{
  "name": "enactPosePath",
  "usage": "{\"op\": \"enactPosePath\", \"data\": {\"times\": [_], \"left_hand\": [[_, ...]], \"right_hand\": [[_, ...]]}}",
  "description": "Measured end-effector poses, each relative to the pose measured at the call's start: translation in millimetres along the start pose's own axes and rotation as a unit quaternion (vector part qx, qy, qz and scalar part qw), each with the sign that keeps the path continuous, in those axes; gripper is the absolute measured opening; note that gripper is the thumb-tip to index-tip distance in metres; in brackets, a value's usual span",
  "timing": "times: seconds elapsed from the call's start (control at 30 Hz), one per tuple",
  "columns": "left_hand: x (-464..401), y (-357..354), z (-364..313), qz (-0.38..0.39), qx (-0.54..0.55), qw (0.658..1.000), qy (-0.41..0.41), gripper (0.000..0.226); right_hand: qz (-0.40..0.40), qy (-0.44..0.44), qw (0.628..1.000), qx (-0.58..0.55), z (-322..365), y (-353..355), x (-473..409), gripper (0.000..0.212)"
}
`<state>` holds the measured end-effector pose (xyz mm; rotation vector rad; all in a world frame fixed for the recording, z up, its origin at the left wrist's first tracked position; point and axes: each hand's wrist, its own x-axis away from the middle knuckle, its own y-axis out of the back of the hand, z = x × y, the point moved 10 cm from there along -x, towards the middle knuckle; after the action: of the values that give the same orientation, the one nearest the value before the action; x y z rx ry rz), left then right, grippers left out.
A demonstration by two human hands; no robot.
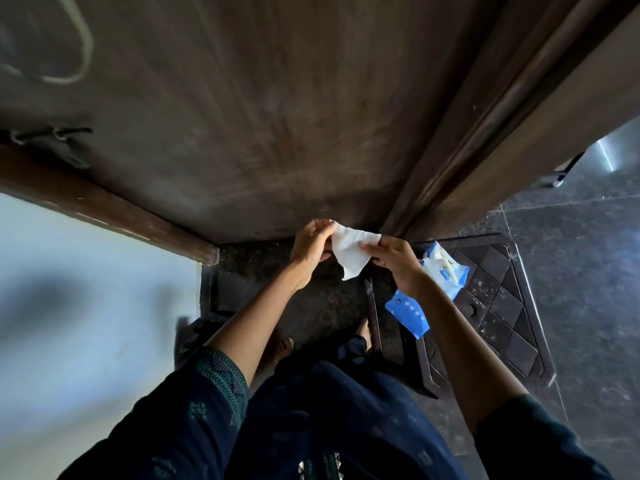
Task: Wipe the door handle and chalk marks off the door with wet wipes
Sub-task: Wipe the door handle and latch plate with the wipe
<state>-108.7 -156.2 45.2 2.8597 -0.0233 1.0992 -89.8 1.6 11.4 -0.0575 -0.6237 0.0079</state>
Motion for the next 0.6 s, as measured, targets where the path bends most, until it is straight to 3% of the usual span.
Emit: {"op": "enactPosePath", "data": {"times": [0.17, 0.3, 0.47, 0.53, 0.6], "left_hand": [[26.8, 75.3, -32.4, -0.075, 0.045, 0.994, -0.067, 0.012], [57.2, 130.6, -59.3, -0.083, 0.109, 0.982, -0.131, 0.015], [101.5, 188.4, -107.8, -0.042, 0.173, 0.958, -0.225, 0.022], [115.9, 206.4, -119.7, -0.017, 0.195, 0.950, -0.242, 0.020], [131.2, 219.4, -124.1, 0.033, 0.205, 0.948, -0.241, 0.033]], "right_hand": [[-0.029, 0.116, 0.992, 0.036, 68.4, -49.1, 22.8, 0.017], [-0.027, 0.207, 0.971, 0.119, 129.7, -102.7, 54.5, 0.022], [-0.017, 0.271, 0.952, 0.142, 193.2, -172.4, 95.3, 0.036], [-0.015, 0.290, 0.950, 0.118, 209.3, -196.3, 107.6, 0.042], [-0.018, 0.315, 0.943, 0.104, 221.6, -220.0, 120.4, 0.044]]}}
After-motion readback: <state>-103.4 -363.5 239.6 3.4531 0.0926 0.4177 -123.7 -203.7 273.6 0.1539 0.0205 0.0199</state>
